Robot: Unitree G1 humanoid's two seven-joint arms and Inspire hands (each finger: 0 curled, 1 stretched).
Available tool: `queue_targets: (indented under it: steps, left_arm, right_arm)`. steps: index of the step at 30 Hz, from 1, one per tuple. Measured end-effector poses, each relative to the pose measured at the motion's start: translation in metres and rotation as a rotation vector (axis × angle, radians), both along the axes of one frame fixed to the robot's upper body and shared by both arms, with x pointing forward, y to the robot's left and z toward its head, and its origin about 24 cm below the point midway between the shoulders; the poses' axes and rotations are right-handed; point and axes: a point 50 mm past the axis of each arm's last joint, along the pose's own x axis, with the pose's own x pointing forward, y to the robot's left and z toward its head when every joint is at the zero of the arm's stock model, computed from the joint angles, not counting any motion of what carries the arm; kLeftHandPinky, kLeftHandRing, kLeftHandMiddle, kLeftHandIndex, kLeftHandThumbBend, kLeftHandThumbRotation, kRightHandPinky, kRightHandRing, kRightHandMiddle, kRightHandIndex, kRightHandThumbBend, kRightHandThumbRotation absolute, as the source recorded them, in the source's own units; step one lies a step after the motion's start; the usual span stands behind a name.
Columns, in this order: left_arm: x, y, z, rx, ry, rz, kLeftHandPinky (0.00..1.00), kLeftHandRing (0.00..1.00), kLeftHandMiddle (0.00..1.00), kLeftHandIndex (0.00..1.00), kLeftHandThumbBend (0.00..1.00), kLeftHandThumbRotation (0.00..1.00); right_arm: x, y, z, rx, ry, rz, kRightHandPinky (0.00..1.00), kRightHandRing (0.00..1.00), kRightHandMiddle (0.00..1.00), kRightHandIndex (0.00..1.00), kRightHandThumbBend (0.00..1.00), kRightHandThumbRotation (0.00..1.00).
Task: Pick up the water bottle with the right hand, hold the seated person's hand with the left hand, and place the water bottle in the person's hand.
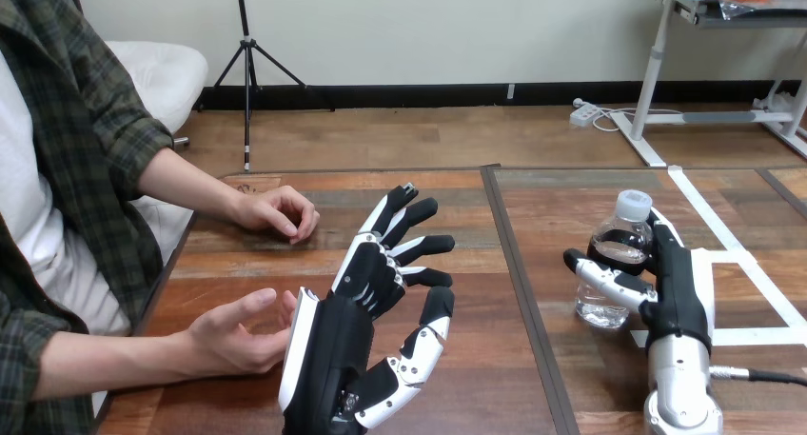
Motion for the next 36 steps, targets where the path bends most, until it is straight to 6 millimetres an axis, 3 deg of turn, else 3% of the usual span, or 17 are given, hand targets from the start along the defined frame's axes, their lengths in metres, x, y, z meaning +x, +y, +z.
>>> queue_targets:
  steps: [21, 36]
  left_arm:
    - [0.000, 0.001, 0.004, -0.003, -0.017, 0.008, 0.62, 0.75, 0.85, 0.90, 0.30, 0.00]
    - [0.000, 0.001, 0.003, 0.002, -0.014, 0.013, 0.62, 0.76, 0.86, 0.90, 0.29, 0.00]
  right_arm:
    - [0.010, 0.003, 0.003, 0.028, 0.034, 0.003, 0.89, 0.89, 0.88, 0.86, 0.78, 0.00]
    - [0.011, 0.005, 0.001, 0.086, 0.043, -0.017, 0.79, 0.79, 0.81, 0.80, 0.80, 0.00]
